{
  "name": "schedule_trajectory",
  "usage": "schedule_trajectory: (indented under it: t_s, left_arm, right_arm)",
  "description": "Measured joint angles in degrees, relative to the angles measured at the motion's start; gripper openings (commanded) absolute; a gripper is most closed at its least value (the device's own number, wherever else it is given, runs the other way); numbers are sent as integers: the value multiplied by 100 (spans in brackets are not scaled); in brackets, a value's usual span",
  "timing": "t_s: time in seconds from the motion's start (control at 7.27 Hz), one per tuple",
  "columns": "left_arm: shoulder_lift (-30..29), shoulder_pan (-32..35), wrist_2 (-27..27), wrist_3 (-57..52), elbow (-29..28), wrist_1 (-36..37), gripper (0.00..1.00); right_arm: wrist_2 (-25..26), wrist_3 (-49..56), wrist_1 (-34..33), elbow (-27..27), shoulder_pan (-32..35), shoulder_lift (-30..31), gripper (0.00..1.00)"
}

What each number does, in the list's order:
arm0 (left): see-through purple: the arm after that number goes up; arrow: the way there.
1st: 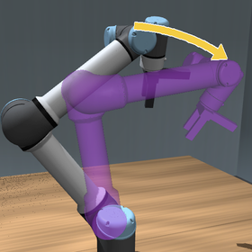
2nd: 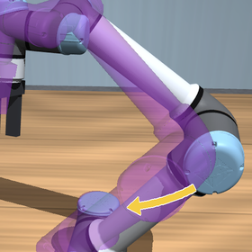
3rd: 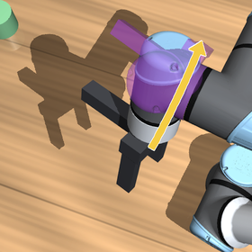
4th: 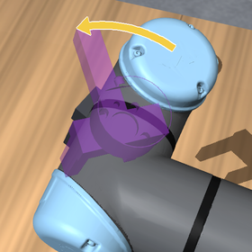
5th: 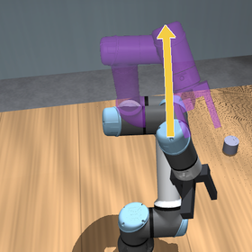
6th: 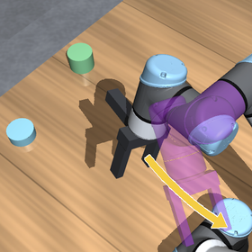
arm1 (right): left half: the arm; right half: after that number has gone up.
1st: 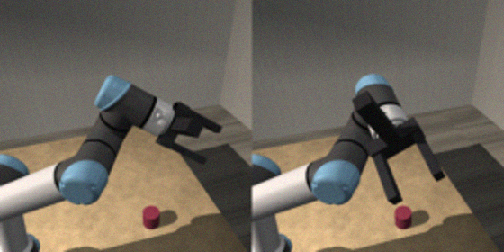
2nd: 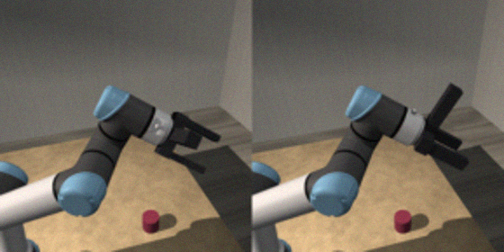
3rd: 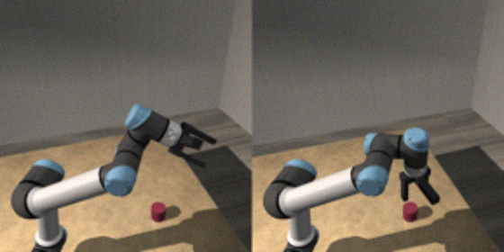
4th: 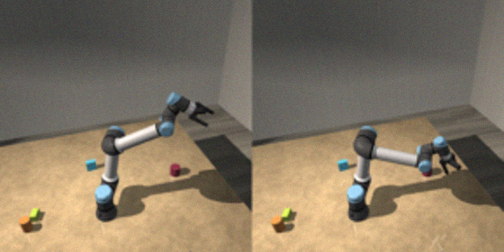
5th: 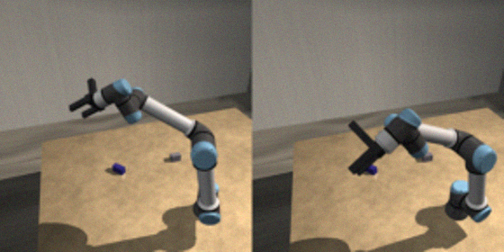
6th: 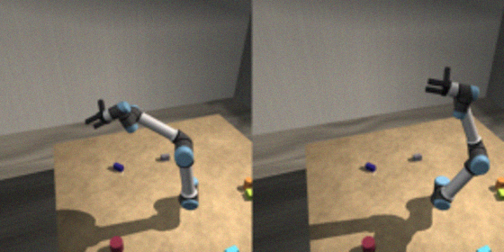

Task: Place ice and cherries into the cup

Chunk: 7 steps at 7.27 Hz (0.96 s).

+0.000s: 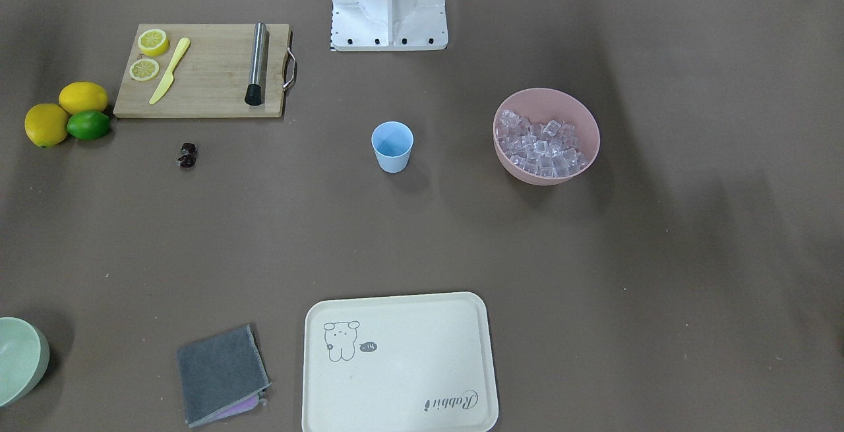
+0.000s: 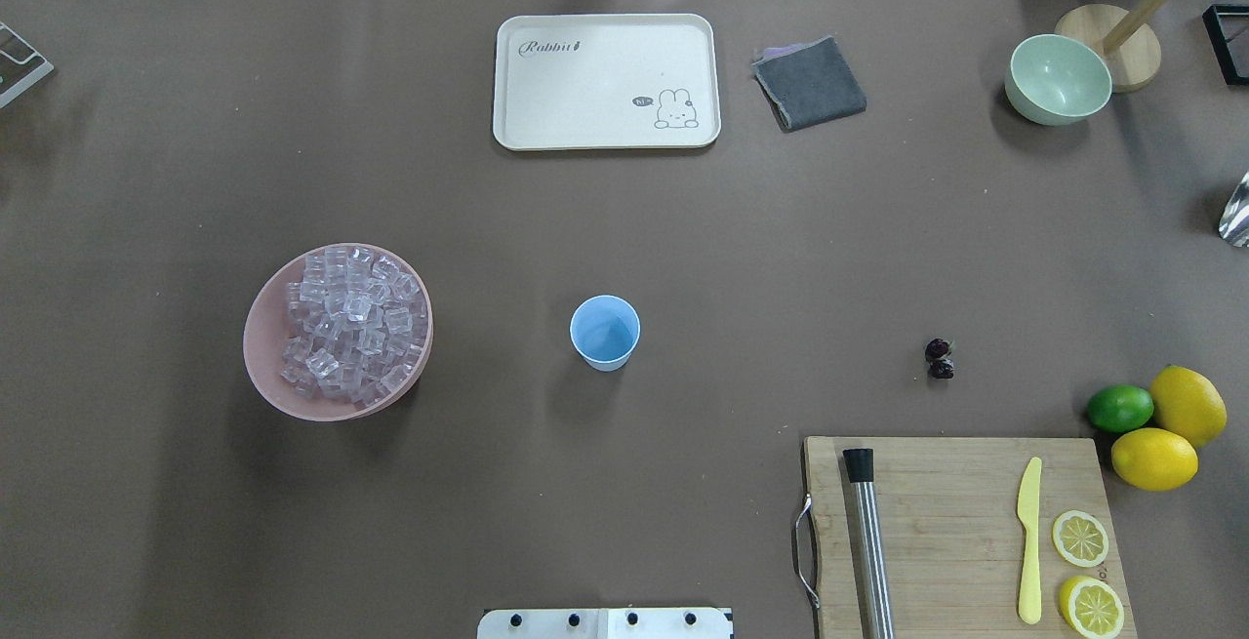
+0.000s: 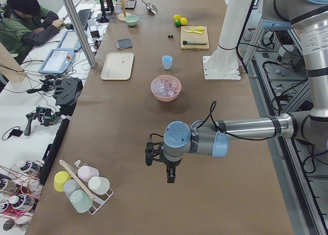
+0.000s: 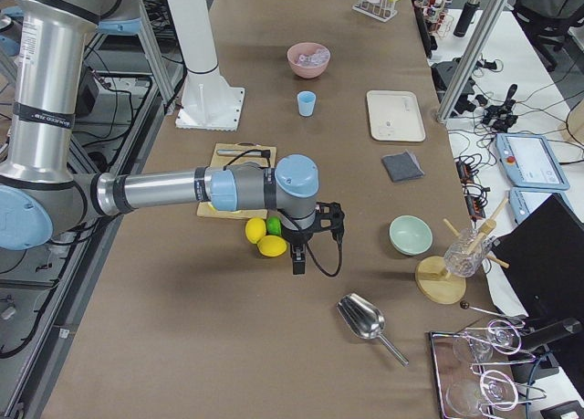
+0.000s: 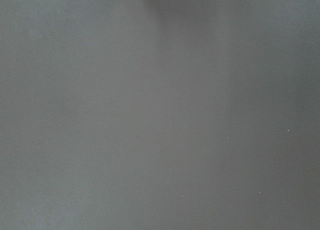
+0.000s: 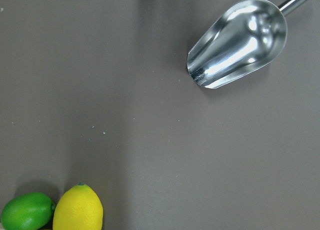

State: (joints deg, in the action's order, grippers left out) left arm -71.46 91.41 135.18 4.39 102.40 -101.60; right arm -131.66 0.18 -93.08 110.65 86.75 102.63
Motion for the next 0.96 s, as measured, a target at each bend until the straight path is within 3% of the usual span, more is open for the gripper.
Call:
schedule_trajectory:
  t_s: [0.96]
  left_arm:
    - [-37,0,11,13,12,-6,98]
  right_arm:
    - [-1,-26,8,160,2,-177,100]
